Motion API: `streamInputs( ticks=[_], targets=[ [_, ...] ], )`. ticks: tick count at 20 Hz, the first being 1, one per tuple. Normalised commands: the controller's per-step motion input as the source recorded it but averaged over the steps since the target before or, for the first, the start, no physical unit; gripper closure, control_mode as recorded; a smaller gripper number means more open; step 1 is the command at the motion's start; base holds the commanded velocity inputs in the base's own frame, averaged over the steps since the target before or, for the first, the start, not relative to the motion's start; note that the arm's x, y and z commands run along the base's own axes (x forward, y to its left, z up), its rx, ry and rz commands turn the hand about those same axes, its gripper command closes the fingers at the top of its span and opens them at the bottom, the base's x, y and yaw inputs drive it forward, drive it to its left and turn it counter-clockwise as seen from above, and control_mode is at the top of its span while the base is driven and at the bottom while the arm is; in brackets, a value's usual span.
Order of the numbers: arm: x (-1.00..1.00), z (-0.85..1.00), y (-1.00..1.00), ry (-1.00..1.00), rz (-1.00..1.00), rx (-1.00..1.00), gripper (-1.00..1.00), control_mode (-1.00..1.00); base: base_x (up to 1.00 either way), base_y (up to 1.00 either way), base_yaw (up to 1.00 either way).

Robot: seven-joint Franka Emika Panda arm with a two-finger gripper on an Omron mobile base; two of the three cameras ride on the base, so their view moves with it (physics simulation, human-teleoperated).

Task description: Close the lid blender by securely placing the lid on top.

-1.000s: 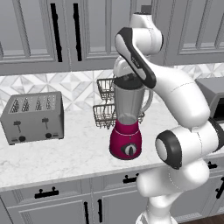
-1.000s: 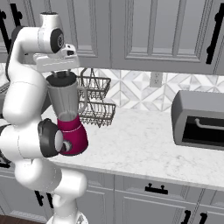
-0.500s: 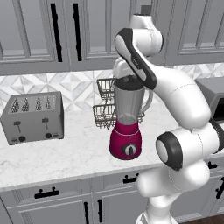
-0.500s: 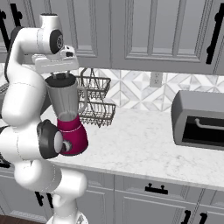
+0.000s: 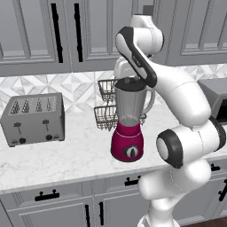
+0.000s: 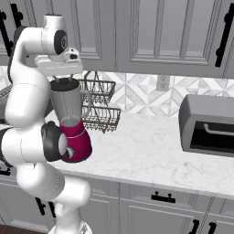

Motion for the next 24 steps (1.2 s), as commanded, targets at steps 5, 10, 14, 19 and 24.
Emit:
streamInputs(
  ticks=[5,10,14,19,24],
  targets=[
    [-0.02,0.09,0.0,-0.06,0.0,0.02,-1.0,-1.0,0.0,0.0,0.0],
    [-0.29,0.19,-0.01,-0.14,0.0,0.13,-1.0,-1.0,0.0,0.0,0.0],
    [-0.89,0.19,-0.54,-0.35,0.0,0.25,-1.0,-1.0,0.0,0.0,0.0],
    [-1.0,0.0,-1.0,-0.45,0.02,0.18,-1.0,-1.0,0.0,0.0,0.0],
    [-1.0,-0.17,-1.0,-0.42,0.02,0.06,-1.0,-1.0,0.0,0.0,0.0]
  ],
)
